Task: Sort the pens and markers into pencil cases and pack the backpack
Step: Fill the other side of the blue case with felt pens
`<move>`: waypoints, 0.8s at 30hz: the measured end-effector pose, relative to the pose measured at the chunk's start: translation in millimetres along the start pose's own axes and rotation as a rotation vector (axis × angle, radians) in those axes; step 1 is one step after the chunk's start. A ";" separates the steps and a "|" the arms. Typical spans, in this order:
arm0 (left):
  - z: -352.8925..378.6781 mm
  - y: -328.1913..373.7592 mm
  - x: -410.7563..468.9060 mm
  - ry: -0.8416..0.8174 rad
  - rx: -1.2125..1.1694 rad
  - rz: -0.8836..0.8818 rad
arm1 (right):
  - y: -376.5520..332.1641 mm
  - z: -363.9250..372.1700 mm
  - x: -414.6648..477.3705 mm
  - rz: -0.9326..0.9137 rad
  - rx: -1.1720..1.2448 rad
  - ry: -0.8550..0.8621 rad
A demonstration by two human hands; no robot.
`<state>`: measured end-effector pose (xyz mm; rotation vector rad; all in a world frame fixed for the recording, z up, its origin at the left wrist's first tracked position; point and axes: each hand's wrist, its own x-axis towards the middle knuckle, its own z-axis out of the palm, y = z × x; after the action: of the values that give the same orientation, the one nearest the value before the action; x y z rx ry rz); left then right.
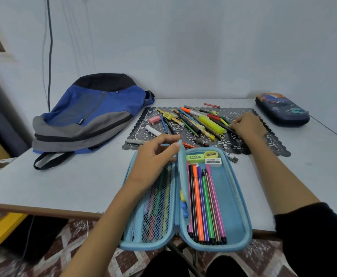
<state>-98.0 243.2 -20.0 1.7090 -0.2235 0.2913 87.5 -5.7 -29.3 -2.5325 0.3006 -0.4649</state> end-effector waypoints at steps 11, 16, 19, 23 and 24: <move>1.4 -0.5 -0.9 0.003 -0.018 -0.007 | 9.9 -10.3 -0.8 -0.121 0.156 -0.093; 1.3 0.1 -0.5 0.007 0.001 -0.006 | -1.2 -31.7 -11.7 -0.225 0.415 0.008; 0.9 -0.1 -0.1 0.011 0.019 -0.009 | -18.7 -53.3 -30.4 -0.286 0.730 -0.053; 1.2 0.3 -0.6 0.015 0.014 -0.016 | -32.7 -72.5 -50.3 -0.371 1.099 -0.229; 1.2 0.6 -0.9 0.016 0.010 -0.019 | -34.0 -74.9 -53.7 -0.381 1.160 -0.285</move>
<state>-99.0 242.0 -19.9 1.7175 -0.1945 0.2925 13.5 3.4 34.6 -1.4562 -0.4583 -0.2735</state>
